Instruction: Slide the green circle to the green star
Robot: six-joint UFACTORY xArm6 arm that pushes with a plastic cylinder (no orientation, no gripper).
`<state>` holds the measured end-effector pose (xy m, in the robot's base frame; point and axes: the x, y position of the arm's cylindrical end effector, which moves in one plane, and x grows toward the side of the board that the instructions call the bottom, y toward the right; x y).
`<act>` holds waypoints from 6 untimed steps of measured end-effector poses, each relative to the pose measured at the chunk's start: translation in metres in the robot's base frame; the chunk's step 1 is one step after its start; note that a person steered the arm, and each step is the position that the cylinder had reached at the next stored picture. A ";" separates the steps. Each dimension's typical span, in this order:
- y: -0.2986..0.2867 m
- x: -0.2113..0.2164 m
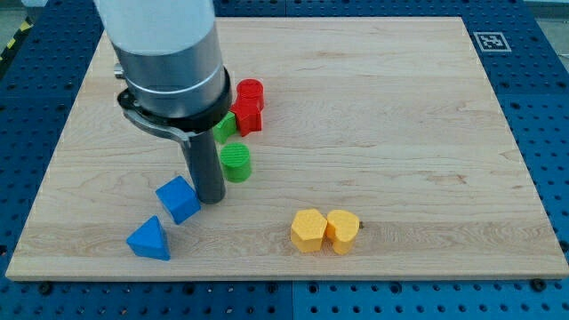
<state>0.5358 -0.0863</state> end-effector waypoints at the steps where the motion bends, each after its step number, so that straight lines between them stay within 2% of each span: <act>1: 0.023 0.001; 2: 0.041 -0.002; 3: 0.039 -0.023; 5: 0.013 -0.059; 6: 0.039 -0.060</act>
